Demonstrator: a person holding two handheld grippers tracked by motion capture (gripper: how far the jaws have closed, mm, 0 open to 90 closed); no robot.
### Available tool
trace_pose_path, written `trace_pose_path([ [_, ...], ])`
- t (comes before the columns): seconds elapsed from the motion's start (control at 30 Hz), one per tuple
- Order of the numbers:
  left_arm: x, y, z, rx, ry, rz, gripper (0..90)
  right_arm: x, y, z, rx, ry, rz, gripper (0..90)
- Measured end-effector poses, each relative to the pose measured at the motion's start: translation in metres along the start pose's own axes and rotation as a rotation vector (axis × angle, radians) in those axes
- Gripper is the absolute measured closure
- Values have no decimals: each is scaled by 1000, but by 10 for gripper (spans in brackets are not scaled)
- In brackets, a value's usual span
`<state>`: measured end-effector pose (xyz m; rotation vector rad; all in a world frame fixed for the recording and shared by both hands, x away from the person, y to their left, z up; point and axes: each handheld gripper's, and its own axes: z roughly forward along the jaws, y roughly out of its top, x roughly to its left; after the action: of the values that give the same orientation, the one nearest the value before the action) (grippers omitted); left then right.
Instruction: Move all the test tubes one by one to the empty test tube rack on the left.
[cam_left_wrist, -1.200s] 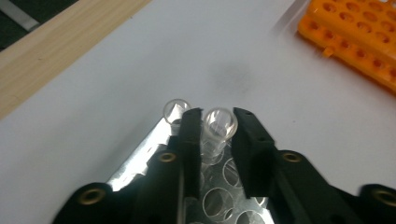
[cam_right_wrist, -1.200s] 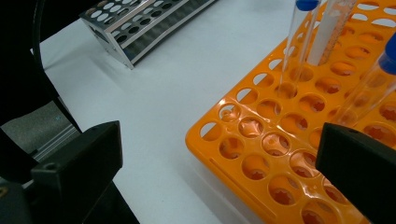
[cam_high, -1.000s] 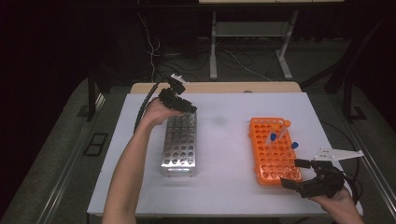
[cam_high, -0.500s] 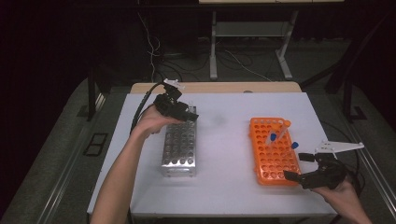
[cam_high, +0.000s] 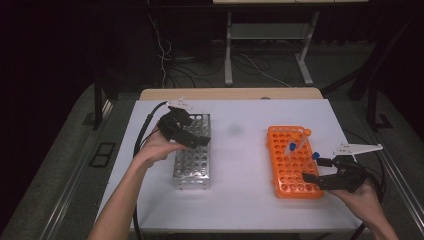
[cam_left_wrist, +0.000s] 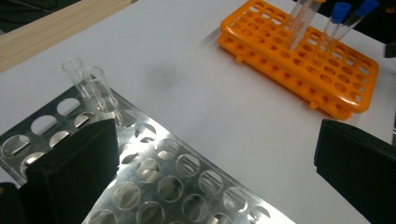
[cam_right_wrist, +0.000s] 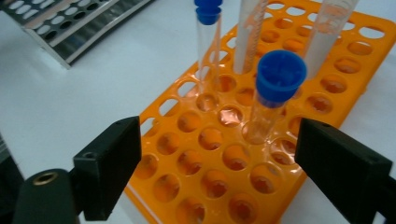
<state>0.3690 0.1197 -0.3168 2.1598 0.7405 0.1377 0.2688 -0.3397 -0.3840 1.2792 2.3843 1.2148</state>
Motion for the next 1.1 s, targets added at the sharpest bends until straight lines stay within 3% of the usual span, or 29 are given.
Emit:
trace_pose_path([
  [0.4, -31, -26, -16, -85, -7, 19, 0, -11, 2, 7, 13, -56, -17, 421],
  [0.93, -57, -58, -14, -102, -41, 33, 0, -16, -3, 18, -5, -103, -61, 745],
  [1.1, -66, -63, -13, -107, -52, 46, 0, -15, -4, 20, -11, -98, -77, 755],
])
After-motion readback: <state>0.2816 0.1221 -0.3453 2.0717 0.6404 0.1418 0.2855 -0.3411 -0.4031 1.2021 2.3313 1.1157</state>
